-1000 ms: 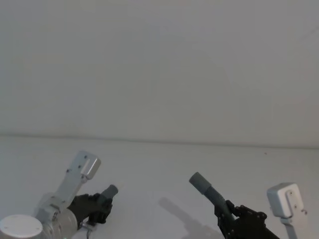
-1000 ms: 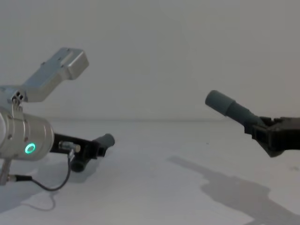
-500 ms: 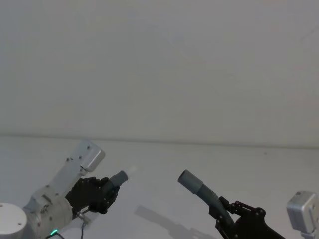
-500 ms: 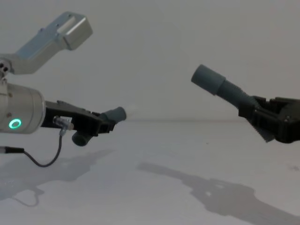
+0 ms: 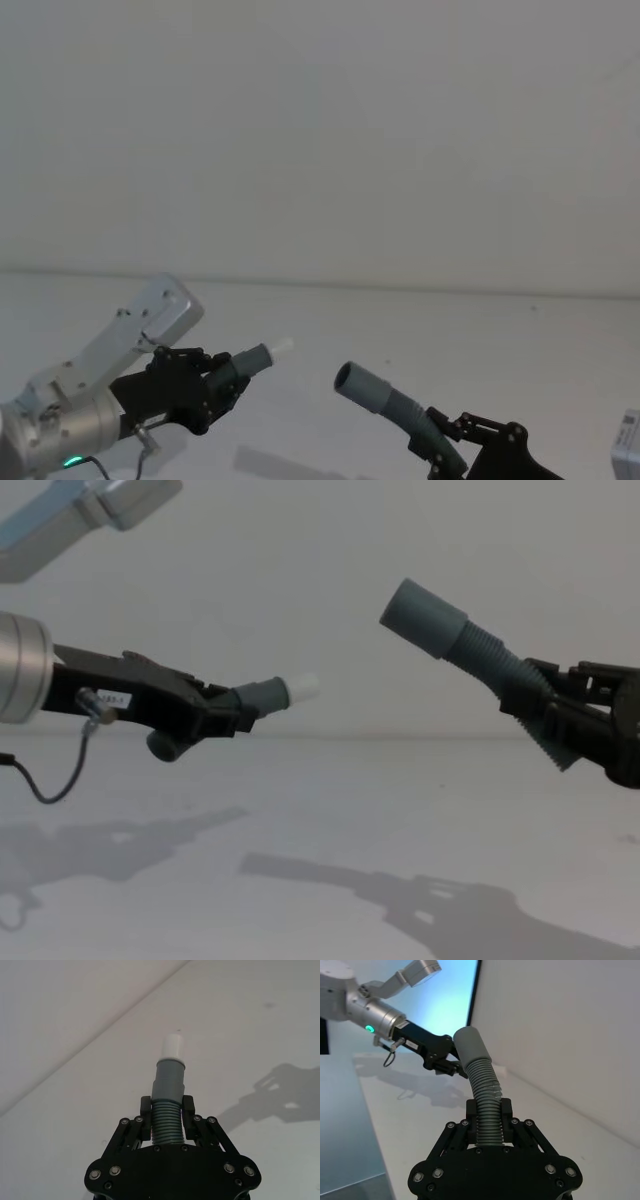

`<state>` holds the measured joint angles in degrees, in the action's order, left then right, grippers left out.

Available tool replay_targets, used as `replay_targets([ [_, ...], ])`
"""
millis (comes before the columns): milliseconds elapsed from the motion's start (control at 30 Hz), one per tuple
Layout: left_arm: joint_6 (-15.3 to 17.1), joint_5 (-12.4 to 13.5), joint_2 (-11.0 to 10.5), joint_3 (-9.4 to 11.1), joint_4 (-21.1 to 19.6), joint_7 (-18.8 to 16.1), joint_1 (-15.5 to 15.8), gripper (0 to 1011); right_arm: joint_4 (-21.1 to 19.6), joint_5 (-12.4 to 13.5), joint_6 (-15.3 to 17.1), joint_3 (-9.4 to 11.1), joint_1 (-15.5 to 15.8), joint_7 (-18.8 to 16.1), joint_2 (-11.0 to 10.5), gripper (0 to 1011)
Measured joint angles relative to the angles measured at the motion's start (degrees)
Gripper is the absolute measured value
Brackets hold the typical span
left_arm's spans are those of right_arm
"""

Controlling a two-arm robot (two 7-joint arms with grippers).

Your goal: Use both hands to pick up one end of the pipe from the table, align the ends, and insert them.

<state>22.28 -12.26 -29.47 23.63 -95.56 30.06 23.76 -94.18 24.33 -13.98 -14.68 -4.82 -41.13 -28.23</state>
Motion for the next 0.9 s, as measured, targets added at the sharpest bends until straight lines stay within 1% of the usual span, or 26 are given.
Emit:
replay_targets([
  [33, -0.14, -0.23, -0.49, -0.02, -0.32, 0.57, -0.01, 327, 0.31, 0.4, -0.86, -0.15, -0.22, -0.94, -0.18, 249],
  [67, -0.2, -0.32, -0.83, -0.05, -0.56, 0.81, -0.03, 327, 0.31, 0.4, -0.86, -0.15, -0.22, -0.94, -0.18, 249],
  [100, -0.38, -0.67, -1.58, -0.14, -1.1, 1.65, -0.14, 327, 0.61, 0.7, -1.54, -0.31, -0.48, -1.66, -0.35, 249],
  [133, -0.43, -0.8, -1.89, -0.2, -1.33, 1.95, -0.21, 327, 0.86, 0.91, -1.93, -0.46, -0.7, -2.13, -0.5, 249],
  [267, -0.5, -1.38, -3.48, -0.53, -2.57, 3.13, -0.69, 327, 1.17, 1.23, -2.46, -0.73, -1.12, -2.66, -0.69, 249],
  [500, -0.41, -2.23, -6.28, -1.4, -5.01, 4.21, -2.05, 327, 1.23, 1.29, -1.98, -1.16, -1.82, -2.15, -0.74, 249],
  [667, -0.35, -2.76, -7.53, -1.75, -6.1, 4.78, -2.59, 327, 1.37, 1.12, -1.44, -1.62, -2.43, -1.42, -0.65, 249],
  [900, -0.69, -3.59, -9.21, -1.97, -7.33, 6.36, -2.51, 327, 2.27, 0.57, -1.9, -2.44, -3.28, -1.38, -0.68, 249],
])
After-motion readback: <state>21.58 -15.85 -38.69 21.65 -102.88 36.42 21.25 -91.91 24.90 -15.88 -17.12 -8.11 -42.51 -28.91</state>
